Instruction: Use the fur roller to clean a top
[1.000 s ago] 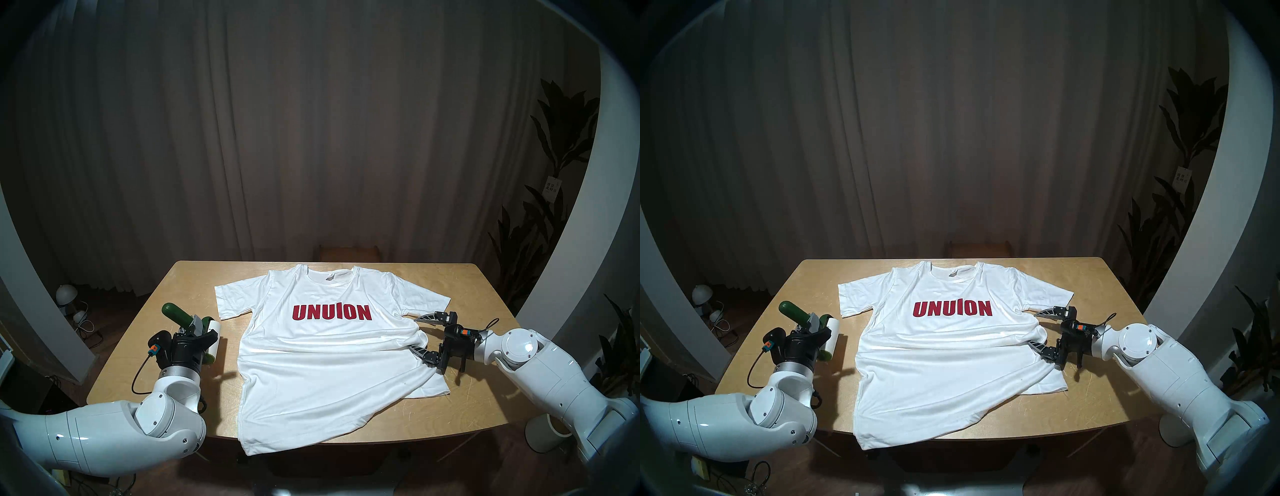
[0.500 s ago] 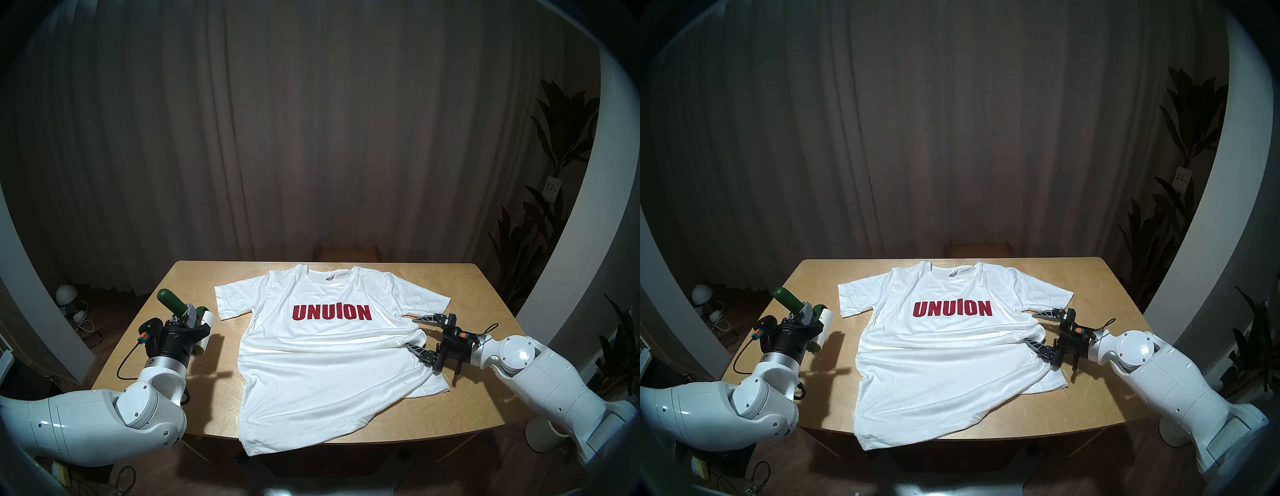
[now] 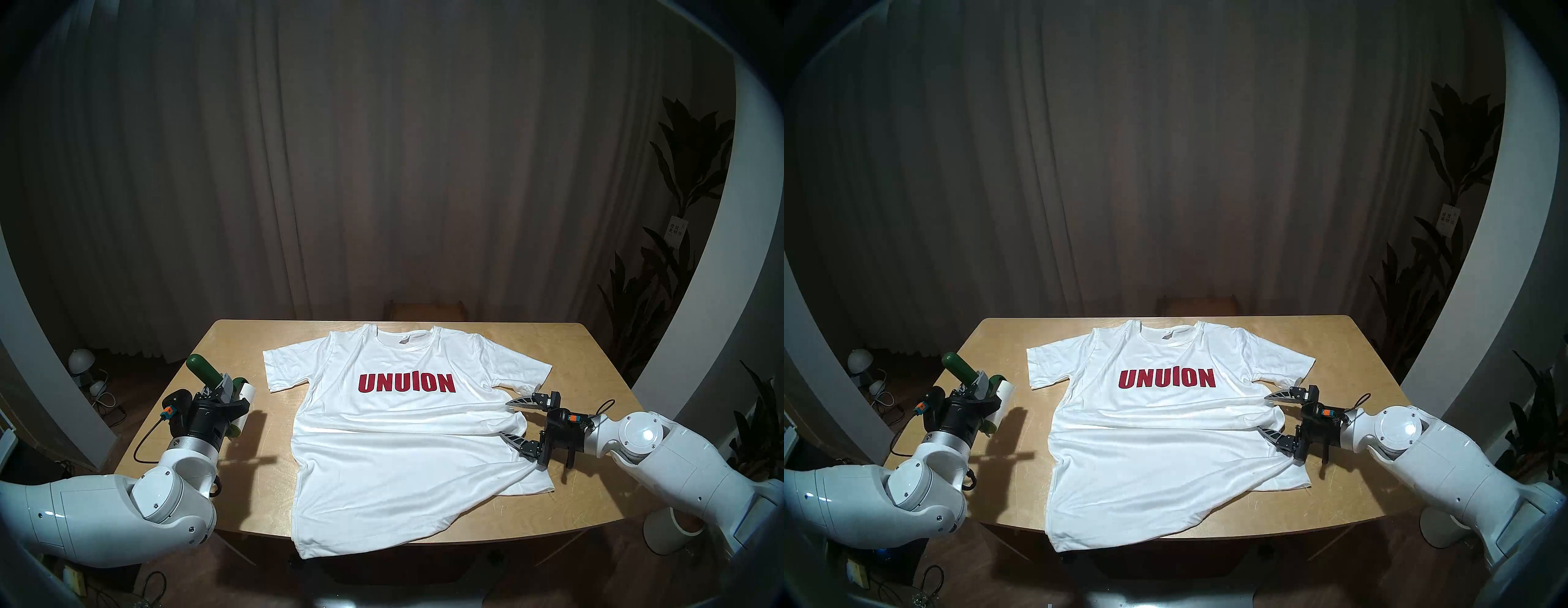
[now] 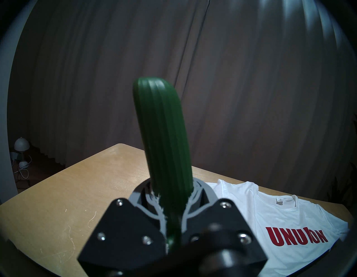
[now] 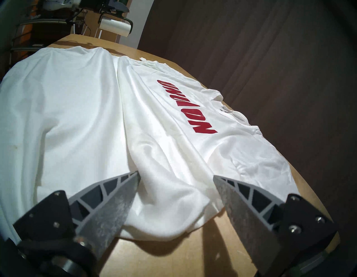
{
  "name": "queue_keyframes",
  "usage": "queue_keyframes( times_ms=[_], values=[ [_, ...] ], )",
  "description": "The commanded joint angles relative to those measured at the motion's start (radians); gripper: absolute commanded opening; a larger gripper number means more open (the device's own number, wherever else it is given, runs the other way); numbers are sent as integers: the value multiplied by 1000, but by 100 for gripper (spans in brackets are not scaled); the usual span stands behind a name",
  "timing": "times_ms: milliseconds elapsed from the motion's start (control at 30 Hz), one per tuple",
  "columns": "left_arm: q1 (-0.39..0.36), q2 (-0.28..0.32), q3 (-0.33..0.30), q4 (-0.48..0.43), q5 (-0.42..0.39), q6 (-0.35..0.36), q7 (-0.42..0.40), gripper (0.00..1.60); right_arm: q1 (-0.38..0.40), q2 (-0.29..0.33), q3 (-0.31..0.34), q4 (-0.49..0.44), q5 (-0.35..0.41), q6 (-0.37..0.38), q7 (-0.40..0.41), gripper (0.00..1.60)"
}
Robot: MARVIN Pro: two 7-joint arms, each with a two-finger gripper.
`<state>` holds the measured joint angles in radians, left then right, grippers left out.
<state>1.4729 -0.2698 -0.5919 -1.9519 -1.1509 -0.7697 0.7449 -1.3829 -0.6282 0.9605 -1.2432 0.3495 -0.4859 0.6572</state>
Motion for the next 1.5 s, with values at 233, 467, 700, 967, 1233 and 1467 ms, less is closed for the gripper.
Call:
queue_keyframes(
  times_ms=[233,467,700,967,1233,1467],
  values=[
    [-1,14,0,-7,-21,-10,-22,0,-101,177,-201,4,21,10,81,160],
    [-4,13,2,-13,-32,-12,-34,0,-102,227,-259,-34,62,-1,95,160],
    [-15,13,-6,-15,-49,-28,-72,0,-108,255,-280,-117,151,3,-11,160],
    [-26,14,-14,-8,-80,-38,-130,0,-125,268,-250,-194,151,35,-180,160],
    [-38,5,-21,11,-147,-42,-219,0,-109,326,-183,-291,170,100,-334,160],
    [-47,0,-25,24,-184,-33,-284,0,-123,402,-145,-373,178,149,-422,160]
  ],
)
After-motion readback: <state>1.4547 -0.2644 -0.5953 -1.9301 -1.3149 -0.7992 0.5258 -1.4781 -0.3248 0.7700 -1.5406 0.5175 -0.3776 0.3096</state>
